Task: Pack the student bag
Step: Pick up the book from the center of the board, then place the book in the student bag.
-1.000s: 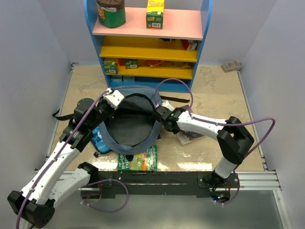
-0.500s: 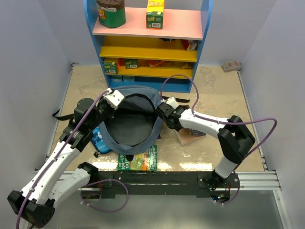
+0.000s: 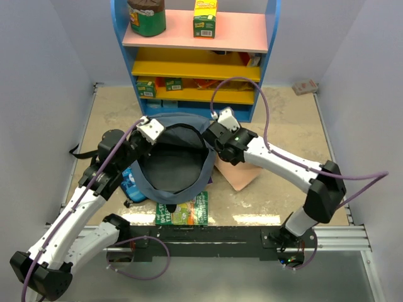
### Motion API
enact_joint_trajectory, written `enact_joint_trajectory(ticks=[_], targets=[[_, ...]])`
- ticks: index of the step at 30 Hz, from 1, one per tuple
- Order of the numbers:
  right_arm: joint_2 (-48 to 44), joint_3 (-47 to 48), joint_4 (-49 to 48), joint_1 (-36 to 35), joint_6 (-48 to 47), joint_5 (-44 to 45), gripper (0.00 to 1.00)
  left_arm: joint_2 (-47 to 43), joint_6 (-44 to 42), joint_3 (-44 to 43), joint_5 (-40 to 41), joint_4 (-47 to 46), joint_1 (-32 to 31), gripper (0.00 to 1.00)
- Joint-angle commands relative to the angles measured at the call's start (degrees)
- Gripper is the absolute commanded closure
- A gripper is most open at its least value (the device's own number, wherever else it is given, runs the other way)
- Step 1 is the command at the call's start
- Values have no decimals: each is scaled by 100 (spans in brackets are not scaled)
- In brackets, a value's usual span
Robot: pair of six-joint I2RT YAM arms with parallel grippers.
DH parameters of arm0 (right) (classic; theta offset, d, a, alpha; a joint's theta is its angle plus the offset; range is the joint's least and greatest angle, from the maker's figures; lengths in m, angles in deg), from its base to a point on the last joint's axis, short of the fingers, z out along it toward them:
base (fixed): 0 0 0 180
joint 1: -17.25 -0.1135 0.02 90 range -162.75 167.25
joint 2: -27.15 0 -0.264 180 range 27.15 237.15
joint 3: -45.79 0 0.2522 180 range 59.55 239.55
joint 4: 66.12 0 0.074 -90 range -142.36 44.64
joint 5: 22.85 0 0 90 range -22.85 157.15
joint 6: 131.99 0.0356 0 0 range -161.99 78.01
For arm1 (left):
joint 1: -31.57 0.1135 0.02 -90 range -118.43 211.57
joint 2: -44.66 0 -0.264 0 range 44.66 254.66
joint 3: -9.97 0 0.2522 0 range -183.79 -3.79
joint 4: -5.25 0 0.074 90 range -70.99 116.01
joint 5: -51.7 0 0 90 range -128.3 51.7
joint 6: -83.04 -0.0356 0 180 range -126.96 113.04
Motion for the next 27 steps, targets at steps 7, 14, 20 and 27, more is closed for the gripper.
enact_joint_trajectory(ticks=[7, 14, 20, 27], targets=[[376, 4449, 2214, -1634, -174, 2419, 100, -159, 105, -152, -110, -511, 27, 95], [747, 5929, 1095, -3179, -1771, 2754, 100, -264, 175, -125, -83, -485, 27, 95], [-691, 4226, -2321, -4269, -3609, 2192, 100, -326, 298, -64, -57, -493, 36, 94], [-1380, 3565, -3753, -5185, -4245, 1832, 100, -361, 368, 24, -127, -555, 62, 94]])
